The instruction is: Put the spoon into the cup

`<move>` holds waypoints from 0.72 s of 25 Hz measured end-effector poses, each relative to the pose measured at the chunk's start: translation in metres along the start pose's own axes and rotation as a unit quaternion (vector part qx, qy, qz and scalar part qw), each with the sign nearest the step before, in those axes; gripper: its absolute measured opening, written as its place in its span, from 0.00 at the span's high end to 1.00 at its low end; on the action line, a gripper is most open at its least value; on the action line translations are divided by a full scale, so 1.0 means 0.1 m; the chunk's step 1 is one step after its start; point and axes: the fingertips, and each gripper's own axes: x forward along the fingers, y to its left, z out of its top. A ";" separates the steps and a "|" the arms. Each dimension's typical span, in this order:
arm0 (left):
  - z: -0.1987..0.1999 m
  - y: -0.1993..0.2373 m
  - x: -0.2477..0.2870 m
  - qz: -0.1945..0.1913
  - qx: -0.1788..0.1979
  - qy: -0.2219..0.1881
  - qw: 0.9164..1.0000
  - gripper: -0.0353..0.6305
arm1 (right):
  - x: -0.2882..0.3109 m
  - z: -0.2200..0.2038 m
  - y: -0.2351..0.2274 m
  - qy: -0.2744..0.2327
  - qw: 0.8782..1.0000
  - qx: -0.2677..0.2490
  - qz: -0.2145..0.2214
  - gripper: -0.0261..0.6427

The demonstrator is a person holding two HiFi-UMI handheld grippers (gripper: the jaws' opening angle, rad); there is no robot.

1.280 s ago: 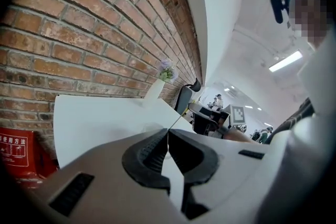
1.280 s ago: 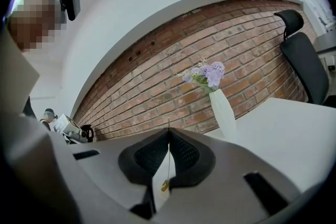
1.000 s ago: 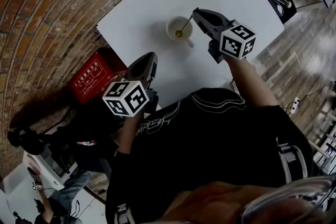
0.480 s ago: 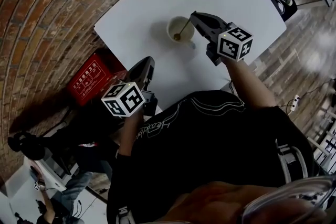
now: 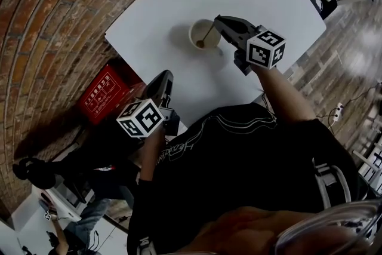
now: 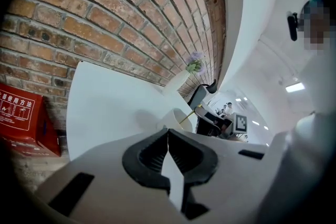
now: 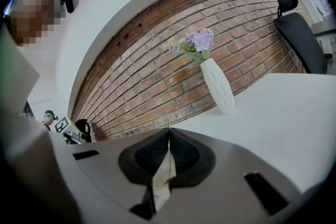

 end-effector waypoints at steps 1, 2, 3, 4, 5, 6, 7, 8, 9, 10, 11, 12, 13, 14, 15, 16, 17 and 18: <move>-0.01 0.01 0.00 0.001 0.002 0.000 1.000 0.94 | 0.00 -0.01 -0.01 -0.001 1.000 0.002 0.000 0.96; -0.02 0.01 -0.01 0.002 0.003 0.001 1.000 0.94 | 0.00 -0.01 -0.02 -0.003 1.000 0.004 -0.001 0.96; -0.03 0.02 -0.01 0.002 0.002 0.001 1.000 0.94 | -0.01 -0.02 -0.04 -0.005 1.000 0.008 -0.001 0.96; -0.04 0.03 -0.02 0.002 0.001 0.001 1.000 0.94 | -0.01 -0.02 -0.05 -0.006 1.000 0.012 -0.002 0.96; -0.05 0.03 -0.02 0.002 0.000 0.002 1.000 0.94 | -0.01 -0.03 -0.07 -0.007 1.000 0.017 -0.002 0.96; -0.05 0.04 -0.02 0.003 0.001 0.003 1.000 0.94 | -0.01 -0.03 -0.10 -0.008 1.000 0.025 -0.002 0.96; -0.05 0.04 -0.02 0.003 0.003 0.005 1.000 0.94 | 0.00 -0.03 -0.12 -0.009 0.999 0.033 -0.001 0.96; -0.06 0.04 -0.02 0.003 0.005 0.006 1.000 0.94 | 0.00 -0.03 -0.14 -0.010 0.999 0.042 0.000 0.96; -0.06 0.04 -0.02 0.002 0.007 0.008 1.000 0.94 | 0.00 -0.03 -0.17 -0.011 0.999 0.048 0.000 0.96; -0.06 0.03 -0.02 0.001 0.008 0.009 1.000 0.94 | 0.00 -0.04 -0.19 -0.012 0.999 0.052 -0.001 0.96; -0.07 0.02 -0.02 0.001 0.008 0.009 1.000 0.94 | 0.01 -0.04 -0.21 -0.012 0.998 0.055 -0.004 0.96; -0.07 0.01 -0.02 0.000 0.009 0.009 1.000 0.94 | 0.01 -0.05 -0.23 -0.012 0.998 0.059 -0.006 0.96; -0.07 0.01 -0.01 0.000 0.010 0.009 1.000 0.94 | 0.01 -0.06 -0.25 -0.011 0.998 0.064 -0.009 0.96; -0.07 0.00 -0.01 -0.001 0.010 0.009 1.000 0.94 | 0.01 -0.06 -0.27 -0.011 0.997 0.069 -0.010 0.96; -0.08 -0.01 -0.01 -0.001 0.011 0.010 1.000 0.94 | 0.01 -0.07 -0.28 -0.012 0.997 0.076 -0.010 0.96; -0.08 -0.01 -0.01 -0.002 0.012 0.010 1.000 0.94 | 0.00 -0.07 -0.29 -0.013 0.996 0.082 -0.010 0.96; -0.09 -0.01 -0.02 -0.003 0.012 0.010 1.000 0.94 | 0.00 -0.08 -0.30 -0.015 0.996 0.087 -0.009 0.96; -0.09 -0.02 -0.03 -0.003 0.014 0.010 1.000 0.94 | -0.01 -0.08 -0.31 -0.017 0.996 0.091 -0.011 0.96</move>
